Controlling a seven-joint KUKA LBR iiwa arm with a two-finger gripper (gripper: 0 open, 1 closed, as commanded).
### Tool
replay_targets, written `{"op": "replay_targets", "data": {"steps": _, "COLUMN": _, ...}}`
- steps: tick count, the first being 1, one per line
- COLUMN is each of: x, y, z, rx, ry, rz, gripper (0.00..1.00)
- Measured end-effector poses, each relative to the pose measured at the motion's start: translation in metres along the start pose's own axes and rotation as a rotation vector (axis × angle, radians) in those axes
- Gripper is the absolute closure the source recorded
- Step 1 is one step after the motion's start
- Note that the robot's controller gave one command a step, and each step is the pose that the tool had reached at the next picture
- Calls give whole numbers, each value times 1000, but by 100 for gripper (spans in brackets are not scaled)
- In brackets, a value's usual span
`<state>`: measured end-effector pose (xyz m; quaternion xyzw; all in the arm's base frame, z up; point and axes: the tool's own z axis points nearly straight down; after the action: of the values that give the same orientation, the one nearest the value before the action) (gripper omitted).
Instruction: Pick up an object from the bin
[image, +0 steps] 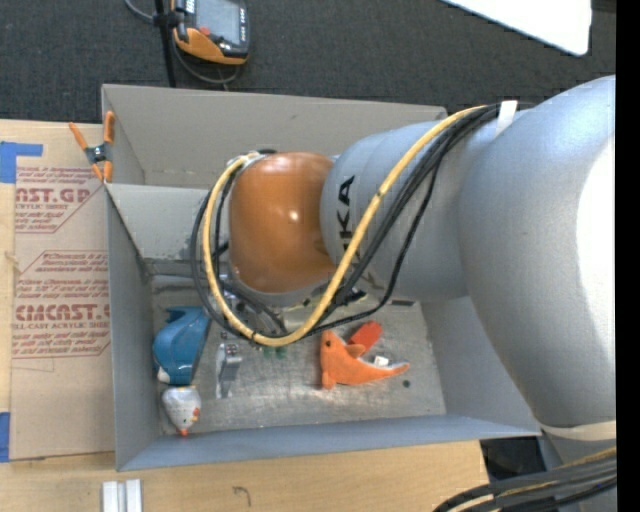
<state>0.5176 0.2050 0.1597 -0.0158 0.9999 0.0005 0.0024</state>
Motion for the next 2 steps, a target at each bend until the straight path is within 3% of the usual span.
{"op": "replay_targets", "data": {"steps": 1, "x": -31, "y": 15, "z": 51, "rx": -11, "ry": -15, "rz": -142, "gripper": 0}}
{"op": "replay_targets", "data": {"steps": 2, "x": -54, "y": 5, "z": 77, "rx": 1, "ry": 0, "rz": -304, "gripper": 0}}
